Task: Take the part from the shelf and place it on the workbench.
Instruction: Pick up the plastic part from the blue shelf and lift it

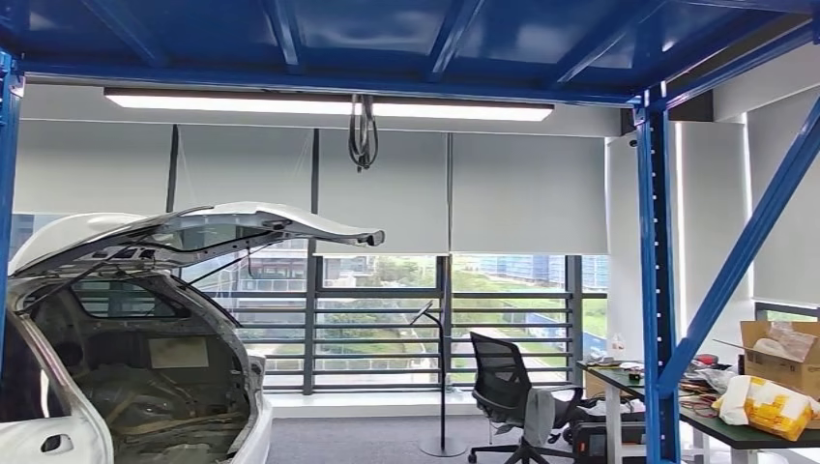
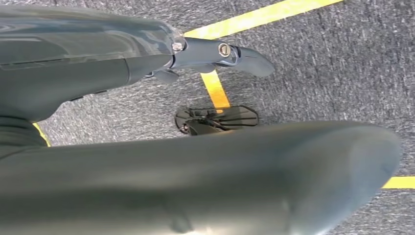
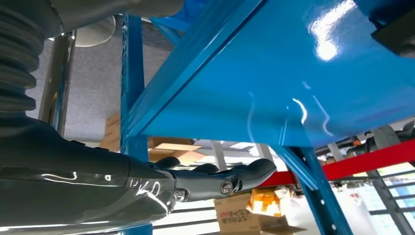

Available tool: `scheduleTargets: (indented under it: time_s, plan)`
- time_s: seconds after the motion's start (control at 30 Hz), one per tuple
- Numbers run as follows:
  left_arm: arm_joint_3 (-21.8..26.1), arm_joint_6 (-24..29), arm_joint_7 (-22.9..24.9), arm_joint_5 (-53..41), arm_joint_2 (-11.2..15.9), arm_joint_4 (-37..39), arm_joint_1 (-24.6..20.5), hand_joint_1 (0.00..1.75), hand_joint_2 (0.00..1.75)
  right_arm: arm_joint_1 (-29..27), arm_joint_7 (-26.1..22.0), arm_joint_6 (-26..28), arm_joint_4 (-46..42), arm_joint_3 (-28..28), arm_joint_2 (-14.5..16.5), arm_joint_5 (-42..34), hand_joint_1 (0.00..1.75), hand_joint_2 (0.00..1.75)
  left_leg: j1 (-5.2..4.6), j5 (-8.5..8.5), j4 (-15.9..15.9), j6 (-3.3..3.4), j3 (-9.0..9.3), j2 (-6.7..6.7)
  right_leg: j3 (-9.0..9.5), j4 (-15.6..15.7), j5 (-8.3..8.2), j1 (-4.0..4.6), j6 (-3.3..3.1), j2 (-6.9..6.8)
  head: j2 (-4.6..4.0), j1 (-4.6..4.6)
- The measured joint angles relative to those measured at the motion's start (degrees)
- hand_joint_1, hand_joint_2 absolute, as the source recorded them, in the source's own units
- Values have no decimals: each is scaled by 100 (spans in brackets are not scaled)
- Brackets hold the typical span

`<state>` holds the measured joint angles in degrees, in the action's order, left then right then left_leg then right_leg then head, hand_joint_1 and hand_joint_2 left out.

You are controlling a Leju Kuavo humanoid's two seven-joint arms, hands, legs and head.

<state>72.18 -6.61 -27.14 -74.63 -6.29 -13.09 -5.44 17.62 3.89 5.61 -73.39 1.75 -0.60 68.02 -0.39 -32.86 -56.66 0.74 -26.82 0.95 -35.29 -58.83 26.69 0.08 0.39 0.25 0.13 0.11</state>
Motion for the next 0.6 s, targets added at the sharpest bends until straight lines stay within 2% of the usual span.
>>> scheduleTargets:
  time_s: [0.33,0.6]
  plan:
    - [-29,-8,40,-40,0,0,-34,0,0,212,123,101,398,161,-3,184,0,175,0,0,0,0,0,0,0,0,0,0,0,0,0,0]
    - [-152,-22,131,-126,0,0,-87,0,0,459,415,595,447,271,9,1021,0,175,0,0,0,0,0,0,1,0,-1,-1,0,0,0,0]
